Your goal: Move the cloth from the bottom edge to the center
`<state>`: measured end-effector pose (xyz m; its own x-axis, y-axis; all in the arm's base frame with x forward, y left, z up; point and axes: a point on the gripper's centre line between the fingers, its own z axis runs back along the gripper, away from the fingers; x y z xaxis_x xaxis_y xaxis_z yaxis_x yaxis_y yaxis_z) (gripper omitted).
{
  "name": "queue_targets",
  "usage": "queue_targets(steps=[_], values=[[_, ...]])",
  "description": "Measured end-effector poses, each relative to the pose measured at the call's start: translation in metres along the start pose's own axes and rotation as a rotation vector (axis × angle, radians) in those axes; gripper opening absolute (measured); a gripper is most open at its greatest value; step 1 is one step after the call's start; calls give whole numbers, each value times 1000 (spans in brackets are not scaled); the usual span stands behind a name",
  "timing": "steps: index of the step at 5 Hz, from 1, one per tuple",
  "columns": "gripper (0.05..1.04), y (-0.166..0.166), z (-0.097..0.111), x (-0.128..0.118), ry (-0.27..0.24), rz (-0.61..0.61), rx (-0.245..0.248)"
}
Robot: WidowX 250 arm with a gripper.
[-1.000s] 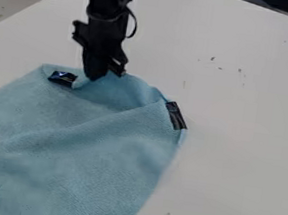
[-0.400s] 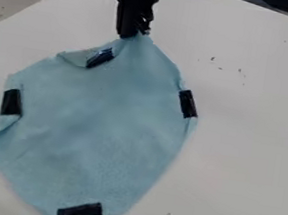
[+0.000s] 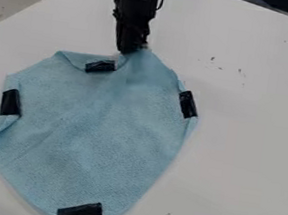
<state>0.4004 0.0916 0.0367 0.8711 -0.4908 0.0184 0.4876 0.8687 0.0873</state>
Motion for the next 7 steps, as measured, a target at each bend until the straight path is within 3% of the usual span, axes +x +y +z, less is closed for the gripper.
queue_targets(steps=[1,2,3,4,5,7], values=[[454,-1,-1,-1,5,-23,-4],[765,-3,-10,-3,37,-42,-32],[997,3,-9,3,30,-67,-26],[1005,13,-5,14,16,-122,-5],[1000,28,4,26,-27,-149,63],[1000,45,-5,52,-100,-178,106]])
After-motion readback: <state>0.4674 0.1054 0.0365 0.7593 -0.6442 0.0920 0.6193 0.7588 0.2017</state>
